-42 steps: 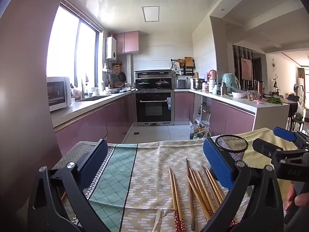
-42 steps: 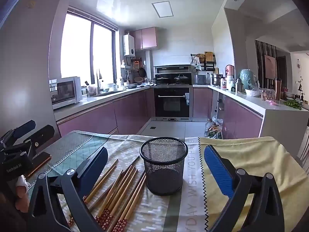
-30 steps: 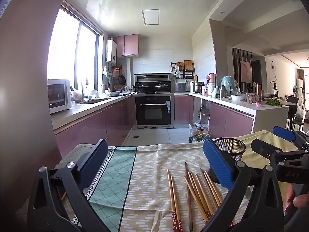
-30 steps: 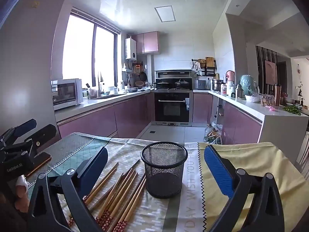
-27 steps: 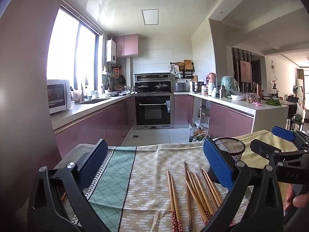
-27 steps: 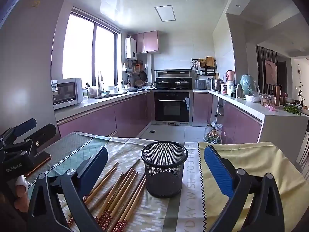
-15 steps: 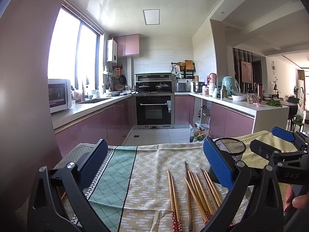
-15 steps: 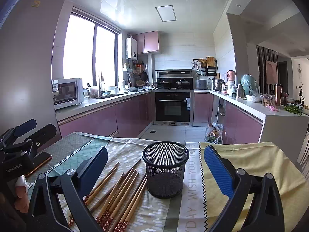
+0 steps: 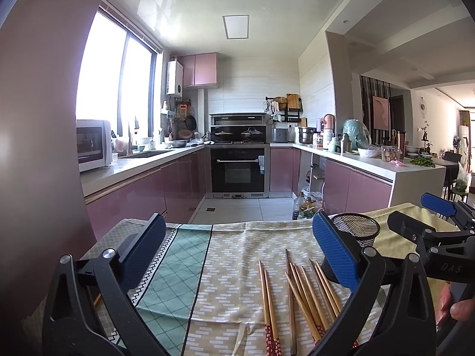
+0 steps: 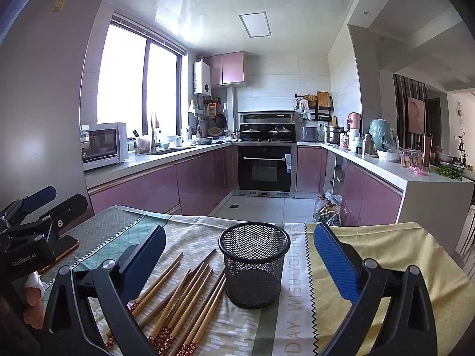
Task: Organize utensils
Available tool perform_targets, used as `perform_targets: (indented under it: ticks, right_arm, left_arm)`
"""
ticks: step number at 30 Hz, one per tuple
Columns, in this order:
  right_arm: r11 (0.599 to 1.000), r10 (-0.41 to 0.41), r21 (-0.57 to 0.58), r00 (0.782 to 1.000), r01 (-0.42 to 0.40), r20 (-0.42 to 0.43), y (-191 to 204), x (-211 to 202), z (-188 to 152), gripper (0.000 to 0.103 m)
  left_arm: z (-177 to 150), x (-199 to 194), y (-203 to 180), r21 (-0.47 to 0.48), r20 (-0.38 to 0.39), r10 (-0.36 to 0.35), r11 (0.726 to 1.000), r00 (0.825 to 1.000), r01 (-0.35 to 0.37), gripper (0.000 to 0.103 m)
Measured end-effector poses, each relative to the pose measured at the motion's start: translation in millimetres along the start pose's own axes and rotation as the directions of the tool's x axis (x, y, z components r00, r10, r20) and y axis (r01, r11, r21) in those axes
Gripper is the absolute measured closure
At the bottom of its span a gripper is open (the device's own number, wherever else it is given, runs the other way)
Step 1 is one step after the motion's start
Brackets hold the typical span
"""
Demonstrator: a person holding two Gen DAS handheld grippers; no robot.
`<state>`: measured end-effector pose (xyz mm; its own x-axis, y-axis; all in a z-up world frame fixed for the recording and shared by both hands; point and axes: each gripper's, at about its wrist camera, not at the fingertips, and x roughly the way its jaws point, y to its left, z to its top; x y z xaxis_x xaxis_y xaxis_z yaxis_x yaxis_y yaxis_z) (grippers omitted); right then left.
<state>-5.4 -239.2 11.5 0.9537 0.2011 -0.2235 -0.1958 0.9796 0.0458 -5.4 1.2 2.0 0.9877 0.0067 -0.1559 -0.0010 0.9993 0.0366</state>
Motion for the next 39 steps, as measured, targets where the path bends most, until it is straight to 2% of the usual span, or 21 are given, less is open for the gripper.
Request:
perform_targets:
  ticks: [39]
  right_arm:
    - [1.000, 0.001, 0.000, 1.000, -0.001, -0.008, 0.3, 1.5, -2.9, 0.006]
  left_arm:
    - [-4.6, 1.4, 0.7, -0.006, -0.012, 0.000, 1.000, 1.000, -0.001, 0.006]
